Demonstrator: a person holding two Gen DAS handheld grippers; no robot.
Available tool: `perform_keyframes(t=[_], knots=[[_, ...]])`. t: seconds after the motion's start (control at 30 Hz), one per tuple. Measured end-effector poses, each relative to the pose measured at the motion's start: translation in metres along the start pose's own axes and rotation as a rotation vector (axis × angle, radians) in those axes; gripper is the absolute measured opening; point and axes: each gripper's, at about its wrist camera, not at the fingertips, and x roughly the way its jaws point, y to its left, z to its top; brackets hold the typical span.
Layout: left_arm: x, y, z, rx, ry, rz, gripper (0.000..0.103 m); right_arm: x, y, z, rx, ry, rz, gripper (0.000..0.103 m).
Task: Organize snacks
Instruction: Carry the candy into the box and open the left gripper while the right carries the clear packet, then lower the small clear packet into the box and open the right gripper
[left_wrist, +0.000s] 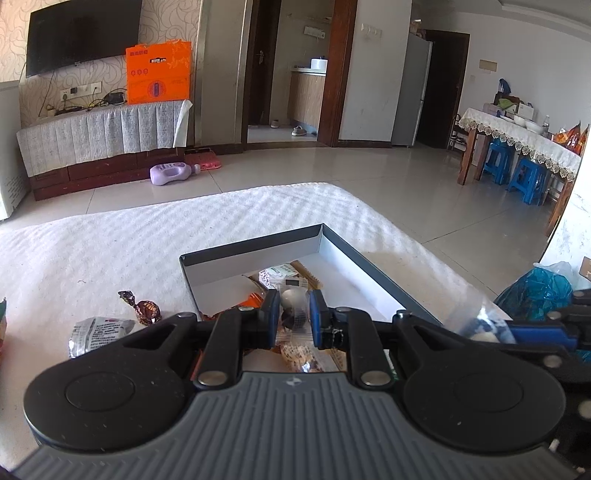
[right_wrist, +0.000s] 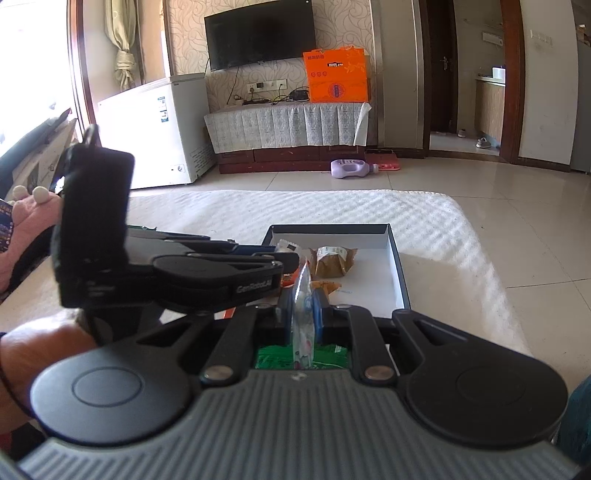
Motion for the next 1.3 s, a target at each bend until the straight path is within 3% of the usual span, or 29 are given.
perform_keyframes(t=[0.63, 0.67, 0.77, 0.8, 1.3], knots=[[0.067, -0.012, 0.008, 0.032, 0.061, 0.001, 0.022, 0.005, -0.013, -0.001, 0.001, 0.027, -0.003, 0.014], [0.067, -0.012, 0.008, 0.033, 0.059, 0.000, 0.027, 0.005, -0.013, -0.001, 0.002, 0.028, -0.002, 0.014], [0.066, -0.013, 0.006, 0.032, 0.058, 0.010, 0.056, 0.005, -0.014, -0.001, 0.003, 0.029, -0.004, 0.014], [0.066, -0.013, 0.006, 0.031, 0.056, 0.012, 0.060, 0.005, -0.014, -0.001, 0.006, 0.029, -0.003, 0.014], [0.040, -0.006, 0.004, 0.033, 0.028, -0.008, 0.066, 0.008, -0.018, 0.001, 0.041, 0.005, -0.021, 0.014]])
